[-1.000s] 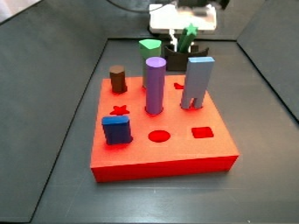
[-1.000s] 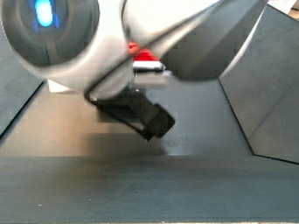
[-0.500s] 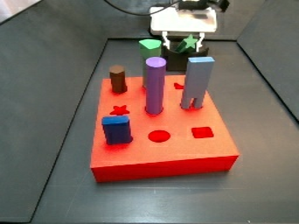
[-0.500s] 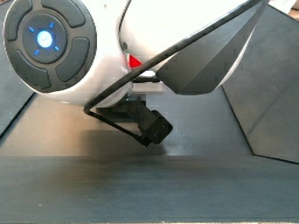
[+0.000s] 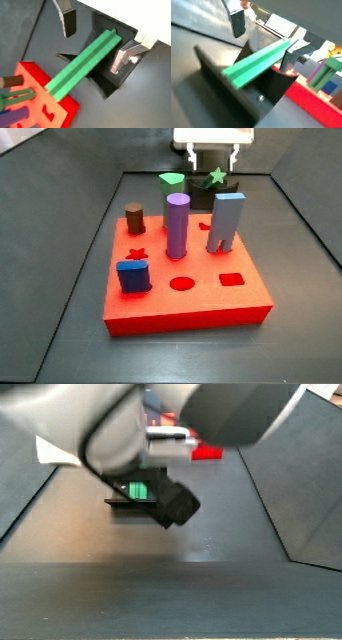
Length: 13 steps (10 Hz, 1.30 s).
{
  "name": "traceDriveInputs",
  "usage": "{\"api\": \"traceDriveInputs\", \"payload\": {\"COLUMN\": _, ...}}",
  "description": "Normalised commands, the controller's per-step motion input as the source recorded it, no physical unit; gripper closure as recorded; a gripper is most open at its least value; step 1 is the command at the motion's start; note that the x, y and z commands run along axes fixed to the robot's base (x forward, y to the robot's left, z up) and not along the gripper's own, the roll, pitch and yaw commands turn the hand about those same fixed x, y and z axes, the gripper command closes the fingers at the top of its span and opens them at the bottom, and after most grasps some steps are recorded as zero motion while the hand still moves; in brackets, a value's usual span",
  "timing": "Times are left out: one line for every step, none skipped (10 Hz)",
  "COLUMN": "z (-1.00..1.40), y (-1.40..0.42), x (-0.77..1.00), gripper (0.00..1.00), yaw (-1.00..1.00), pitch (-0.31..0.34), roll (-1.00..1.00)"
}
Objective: Pick up the star object. Move up. Place the star object on the fixture. Regrasp the star object. Move to above the board. Insert the star object.
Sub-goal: Regrasp the star object.
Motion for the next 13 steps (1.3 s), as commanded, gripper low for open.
{"api": "traceDriveInputs", "payload": {"z": 0.73, "y": 0.0, "x": -0.03, "gripper": 0.0, "yaw": 0.0, "pitch": 0.065, "roll": 0.05}}
{"api": "traceDriveInputs", "payload": {"z": 0.48, "y": 0.01, "x": -0.03, "gripper": 0.0, "yaw": -0.01, "pitch": 0.079, "roll": 0.05}}
{"api": "traceDriveInputs", "payload": {"z": 0.3, "y": 0.0, "x": -0.03, "gripper": 0.0, "yaw": -0.02, "pitch": 0.082, "roll": 0.05}}
{"api": "traceDriveInputs", "payload": {"z": 0.19, "y": 0.0, "x": -0.02, "gripper": 0.0, "yaw": -0.03, "pitch": 0.083, "roll": 0.05}}
{"api": "traceDriveInputs", "payload": {"z": 0.9, "y": -1.0, "x": 0.01, "gripper": 0.0, "yaw": 0.02, "pitch": 0.06, "roll": 1.0}}
{"api": "traceDriveInputs", "payload": {"z": 0.91, "y": -1.0, "x": 0.01, "gripper": 0.0, "yaw": 0.02, "pitch": 0.057, "roll": 1.0}}
{"api": "traceDriveInputs", "payload": {"z": 0.91, "y": -1.0, "x": -0.02, "gripper": 0.0, "yaw": 0.02, "pitch": 0.048, "roll": 1.0}}
{"api": "traceDriveInputs", "payload": {"z": 0.89, "y": -1.0, "x": -0.04, "gripper": 0.0, "yaw": 0.02, "pitch": 0.04, "roll": 1.0}}
{"api": "traceDriveInputs", "payload": {"z": 0.85, "y": -1.0, "x": -0.05, "gripper": 0.0, "yaw": 0.02, "pitch": 0.035, "roll": 1.0}}
{"api": "traceDriveInputs", "payload": {"z": 0.77, "y": -1.0, "x": -0.05, "gripper": 0.0, "yaw": 0.02, "pitch": 0.032, "roll": 1.0}}
{"api": "traceDriveInputs", "payload": {"z": 0.69, "y": -1.0, "x": -0.06, "gripper": 0.0, "yaw": 0.02, "pitch": 0.031, "roll": 1.0}}
{"api": "traceDriveInputs", "payload": {"z": 0.48, "y": -0.84, "x": -0.05, "gripper": 0.0, "yaw": 0.02, "pitch": 0.028, "roll": 1.0}}
{"api": "traceDriveInputs", "payload": {"z": 0.24, "y": -0.64, "x": -0.04, "gripper": 0.0, "yaw": 0.02, "pitch": 0.025, "roll": 1.0}}
